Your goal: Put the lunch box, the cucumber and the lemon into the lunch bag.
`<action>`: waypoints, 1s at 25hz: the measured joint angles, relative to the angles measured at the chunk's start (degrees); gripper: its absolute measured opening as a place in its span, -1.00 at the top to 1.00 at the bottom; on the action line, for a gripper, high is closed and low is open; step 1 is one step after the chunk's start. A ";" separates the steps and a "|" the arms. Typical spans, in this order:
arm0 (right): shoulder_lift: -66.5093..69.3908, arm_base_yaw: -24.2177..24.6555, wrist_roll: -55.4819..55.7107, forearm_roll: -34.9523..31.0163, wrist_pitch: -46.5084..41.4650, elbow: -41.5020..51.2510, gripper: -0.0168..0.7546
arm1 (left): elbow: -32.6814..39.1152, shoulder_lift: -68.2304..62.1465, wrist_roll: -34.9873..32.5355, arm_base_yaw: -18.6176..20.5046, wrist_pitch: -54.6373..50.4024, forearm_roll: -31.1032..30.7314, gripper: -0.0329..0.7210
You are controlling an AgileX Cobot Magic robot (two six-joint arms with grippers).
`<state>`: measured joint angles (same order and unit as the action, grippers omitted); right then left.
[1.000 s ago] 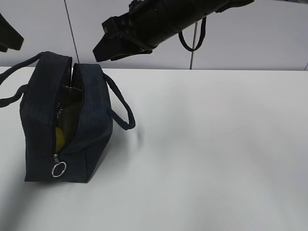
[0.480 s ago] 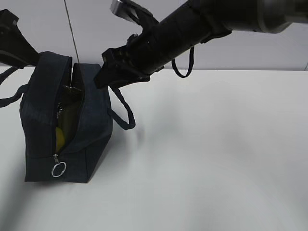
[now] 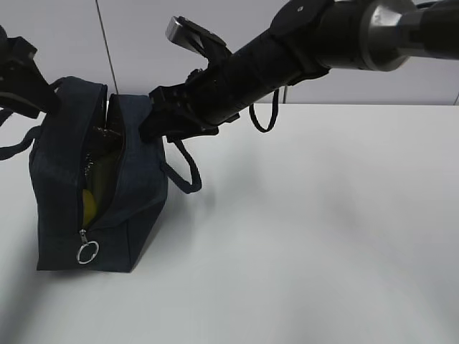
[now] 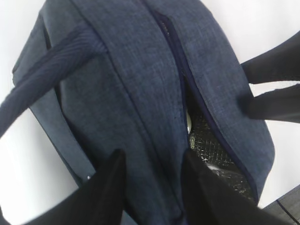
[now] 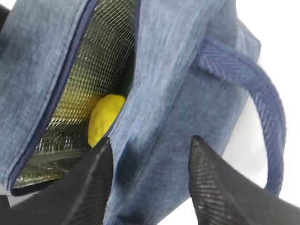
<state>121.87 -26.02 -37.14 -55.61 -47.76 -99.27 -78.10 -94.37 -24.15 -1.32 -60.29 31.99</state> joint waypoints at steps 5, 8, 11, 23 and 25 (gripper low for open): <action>0.00 0.00 0.00 -0.14 1.25 0.00 -0.06 | 0.00 -1.50 0.00 0.00 0.10 0.00 0.20; 0.00 0.00 0.00 -0.26 1.35 0.00 -0.06 | 0.00 -2.44 0.00 -0.45 0.21 0.00 0.20; 0.00 0.00 0.00 -0.26 1.35 0.00 -0.06 | 0.00 -2.94 0.00 -1.10 0.56 -0.09 0.20; 2.06 -0.10 -0.74 -2.90 0.79 0.00 0.25 | 0.00 -3.15 0.00 -1.12 0.84 -1.54 0.22; 2.19 -0.10 -0.87 -3.10 0.54 0.00 0.53 | 0.00 -3.15 0.00 -1.12 0.84 -1.54 0.33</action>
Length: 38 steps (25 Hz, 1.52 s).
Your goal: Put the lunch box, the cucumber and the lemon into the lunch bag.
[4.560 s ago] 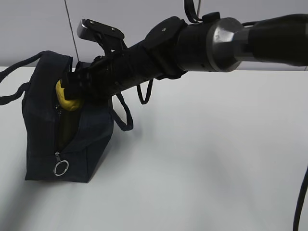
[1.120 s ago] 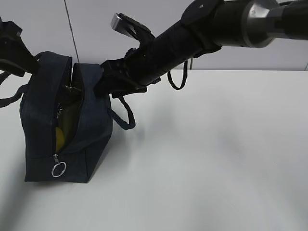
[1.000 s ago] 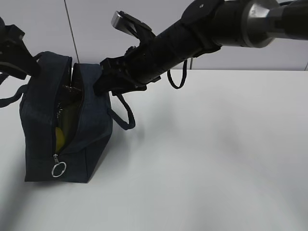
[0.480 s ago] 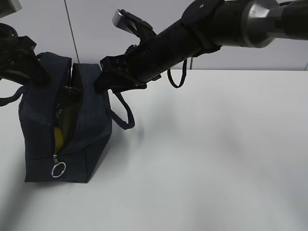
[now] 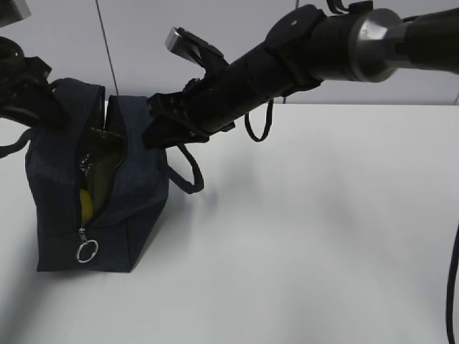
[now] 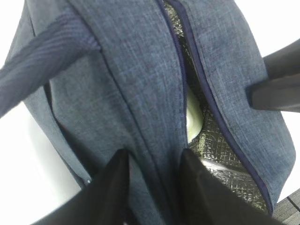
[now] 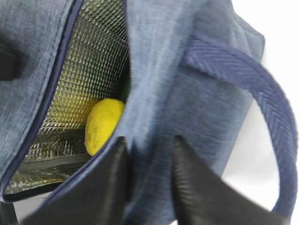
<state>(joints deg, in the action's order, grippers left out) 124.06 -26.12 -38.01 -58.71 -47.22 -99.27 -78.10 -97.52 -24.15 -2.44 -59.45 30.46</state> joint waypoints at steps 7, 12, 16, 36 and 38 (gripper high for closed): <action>0.82 0.00 -0.20 -0.12 -1.53 -0.56 0.95 | 0.00 0.00 0.02 0.00 0.00 -0.11 0.91; 0.91 0.00 2.79 5.18 -3.57 -3.57 0.95 | 0.00 0.00 0.12 0.00 0.00 1.07 0.93; -0.69 0.00 8.92 15.72 -5.10 -4.85 0.95 | 0.00 0.00 -0.22 -0.99 0.00 3.25 0.93; -9.51 3.20 19.19 34.34 -17.83 -4.98 0.95 | 0.00 -0.12 -0.47 -11.30 2.40 8.78 0.93; -9.51 3.20 20.08 35.96 -18.56 -4.98 0.95 | 0.00 -0.20 -0.47 -12.37 3.04 8.94 0.93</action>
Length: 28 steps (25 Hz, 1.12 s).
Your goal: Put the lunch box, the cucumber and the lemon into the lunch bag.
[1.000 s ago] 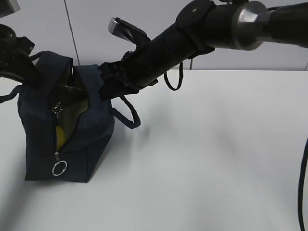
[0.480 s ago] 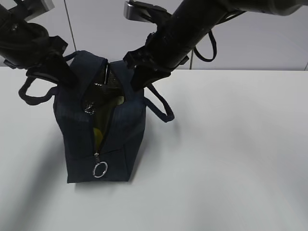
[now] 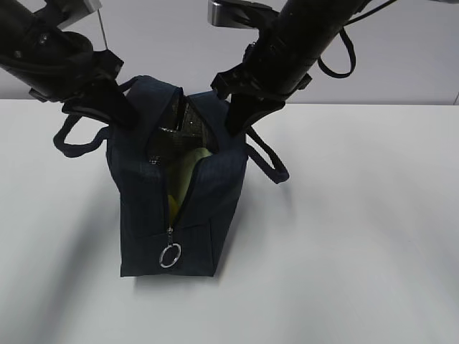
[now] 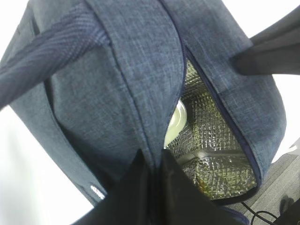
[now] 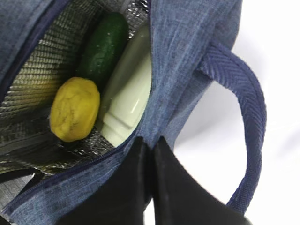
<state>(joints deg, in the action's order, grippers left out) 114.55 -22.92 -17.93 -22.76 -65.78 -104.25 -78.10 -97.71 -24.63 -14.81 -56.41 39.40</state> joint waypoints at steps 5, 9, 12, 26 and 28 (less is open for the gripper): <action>0.00 0.05 1.57 3.31 -1.15 0.00 0.95 | 0.00 -0.38 0.00 -1.48 0.71 0.92 0.93; -0.13 0.05 2.55 4.49 -1.46 0.00 0.95 | 0.00 -1.00 0.00 -1.82 1.15 1.57 0.93; -0.35 0.14 3.30 4.99 -1.46 0.00 0.95 | 0.00 -1.09 0.00 -1.82 1.69 1.68 0.93; -2.00 0.14 5.64 9.22 -2.23 0.00 0.95 | 0.00 -4.69 -0.11 -4.41 4.84 4.66 0.93; -2.00 0.14 5.64 9.22 -2.24 0.00 0.95 | 0.00 -5.09 -0.11 -4.64 4.94 4.66 0.93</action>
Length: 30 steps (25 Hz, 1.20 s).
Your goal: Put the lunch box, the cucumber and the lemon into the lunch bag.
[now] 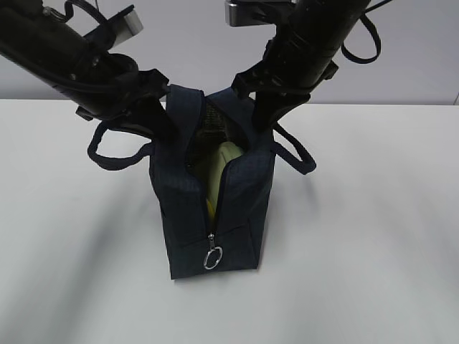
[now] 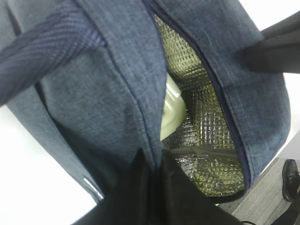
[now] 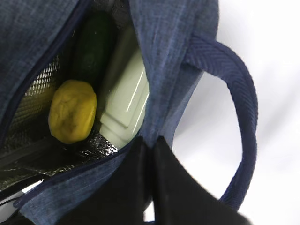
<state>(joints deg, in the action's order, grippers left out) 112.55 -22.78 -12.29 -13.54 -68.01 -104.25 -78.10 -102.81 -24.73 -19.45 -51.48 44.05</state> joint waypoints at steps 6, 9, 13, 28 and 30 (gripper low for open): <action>0.00 0.00 0.00 0.00 0.00 0.00 0.94 | 0.00 0.00 -0.05 0.00 0.77 0.00 0.93; 0.00 0.00 0.00 0.00 0.00 0.00 0.80 | 0.00 0.00 -0.05 0.00 0.92 -0.24 0.89; -0.19 0.00 0.00 0.00 0.11 -0.13 0.30 | 0.00 0.00 -0.05 0.00 0.96 -1.29 0.61; -6.93 0.00 -0.54 -1.74 12.06 -0.13 -0.08 | 0.00 10.06 -0.19 0.00 7.04 -9.02 -0.05; -8.57 0.00 -1.91 -2.91 15.08 -0.13 -0.09 | 0.00 12.59 -0.19 0.00 7.88 -11.00 -0.03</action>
<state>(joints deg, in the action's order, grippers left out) 103.99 -22.78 -14.20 -16.44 -52.93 -104.38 -78.10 -90.22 -24.92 -19.45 -43.59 33.06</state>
